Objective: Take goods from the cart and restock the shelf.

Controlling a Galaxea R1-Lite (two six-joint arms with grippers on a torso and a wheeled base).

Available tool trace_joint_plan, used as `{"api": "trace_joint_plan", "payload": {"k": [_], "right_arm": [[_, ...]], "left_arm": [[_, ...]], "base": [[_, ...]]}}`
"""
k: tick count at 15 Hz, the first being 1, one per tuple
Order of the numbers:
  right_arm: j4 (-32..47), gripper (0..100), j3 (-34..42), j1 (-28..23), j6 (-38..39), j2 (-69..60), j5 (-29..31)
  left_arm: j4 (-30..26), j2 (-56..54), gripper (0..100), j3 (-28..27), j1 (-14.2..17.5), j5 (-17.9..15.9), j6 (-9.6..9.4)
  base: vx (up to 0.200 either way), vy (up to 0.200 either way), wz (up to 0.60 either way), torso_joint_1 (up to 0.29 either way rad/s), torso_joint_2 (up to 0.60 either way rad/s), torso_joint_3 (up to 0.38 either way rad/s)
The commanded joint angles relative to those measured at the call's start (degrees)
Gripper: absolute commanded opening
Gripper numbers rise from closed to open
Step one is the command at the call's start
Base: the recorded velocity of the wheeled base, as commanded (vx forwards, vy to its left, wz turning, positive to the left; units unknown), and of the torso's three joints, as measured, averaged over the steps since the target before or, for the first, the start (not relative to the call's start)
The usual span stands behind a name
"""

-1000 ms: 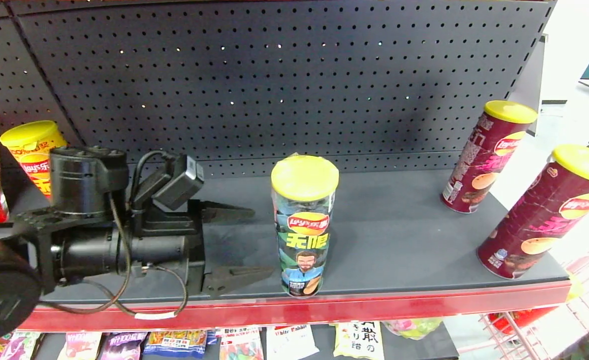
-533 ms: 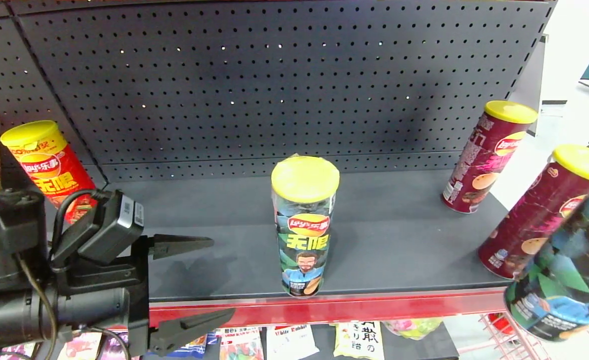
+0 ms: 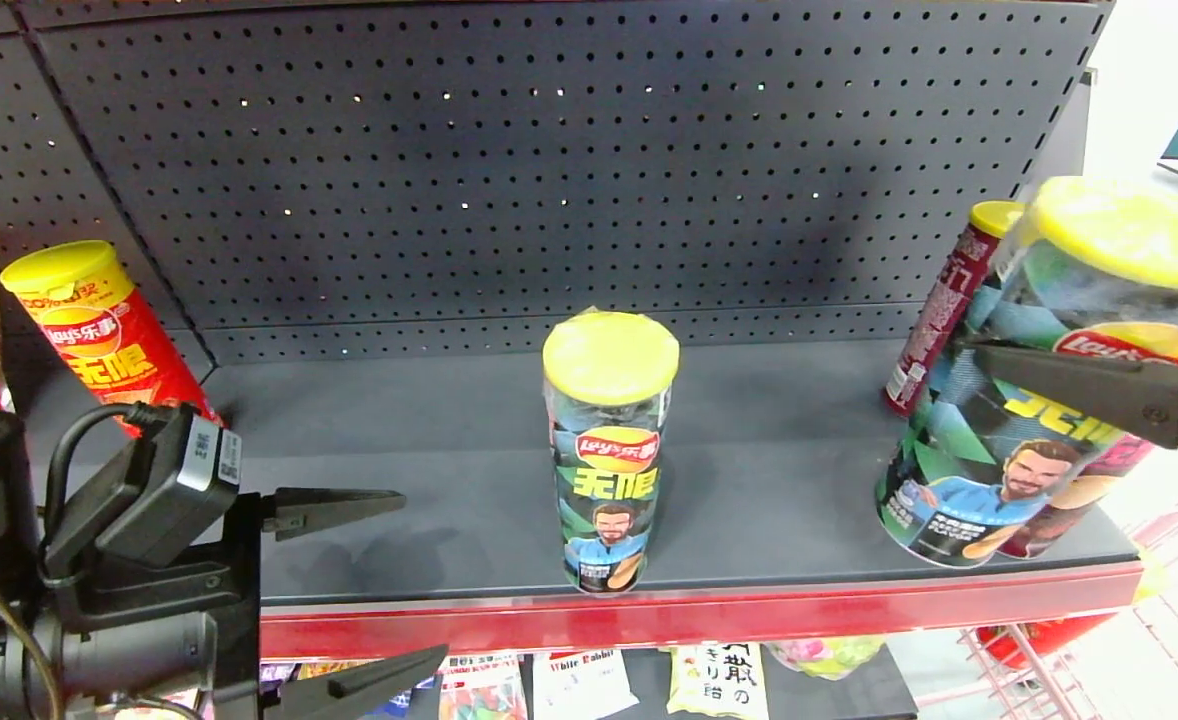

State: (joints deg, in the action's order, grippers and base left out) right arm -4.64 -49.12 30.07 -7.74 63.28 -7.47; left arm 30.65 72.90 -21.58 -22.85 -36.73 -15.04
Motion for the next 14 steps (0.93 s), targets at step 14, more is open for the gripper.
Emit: {"api": "trace_joint_plan", "payload": {"k": [14], "right_arm": [[-8.28, 0, -16.19, 4.20, 2.20, 26.54, 0.27]], "left_arm": [[0.03, -2.68, 100, 3.74, -0.01, 0.78, 0.01]], "base": [[0.000, 0.000, 0.00, 0.000, 0.00, 0.000]]}}
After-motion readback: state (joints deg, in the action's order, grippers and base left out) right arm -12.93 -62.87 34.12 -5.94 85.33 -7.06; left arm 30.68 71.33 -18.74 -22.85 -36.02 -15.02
